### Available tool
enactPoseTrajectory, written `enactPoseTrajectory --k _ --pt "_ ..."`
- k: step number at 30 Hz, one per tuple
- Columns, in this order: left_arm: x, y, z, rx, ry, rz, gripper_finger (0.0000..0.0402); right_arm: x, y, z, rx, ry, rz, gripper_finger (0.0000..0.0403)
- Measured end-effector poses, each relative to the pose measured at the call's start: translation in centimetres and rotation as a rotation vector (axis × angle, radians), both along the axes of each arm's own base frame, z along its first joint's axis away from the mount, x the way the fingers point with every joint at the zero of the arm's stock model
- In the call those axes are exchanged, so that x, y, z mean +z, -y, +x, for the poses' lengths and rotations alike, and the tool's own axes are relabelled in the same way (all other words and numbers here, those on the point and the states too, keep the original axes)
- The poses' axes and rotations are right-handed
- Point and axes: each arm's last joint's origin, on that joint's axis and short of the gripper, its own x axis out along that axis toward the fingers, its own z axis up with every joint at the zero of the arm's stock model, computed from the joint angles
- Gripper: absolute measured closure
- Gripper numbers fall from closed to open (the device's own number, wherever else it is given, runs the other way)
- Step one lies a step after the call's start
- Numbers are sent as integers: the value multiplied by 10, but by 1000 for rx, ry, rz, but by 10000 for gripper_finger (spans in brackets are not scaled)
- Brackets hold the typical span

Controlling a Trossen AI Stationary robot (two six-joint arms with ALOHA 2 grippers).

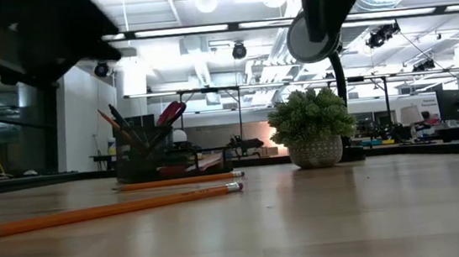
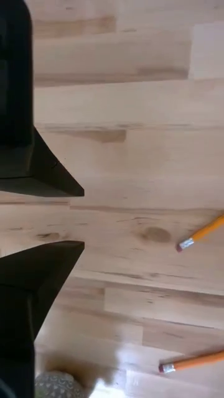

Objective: Pick and place office supplies into organizer

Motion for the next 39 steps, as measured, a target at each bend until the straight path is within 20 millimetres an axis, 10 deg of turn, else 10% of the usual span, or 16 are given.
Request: enactPoseTrajectory --k 25,39 --pt "-36 -41 70 -135 -223 78 284 22 -59 -67 -260 232 -168 291" --pt "-40 -58 76 -161 -237 69 284 77 -76 -120 -370 553 -21 400"
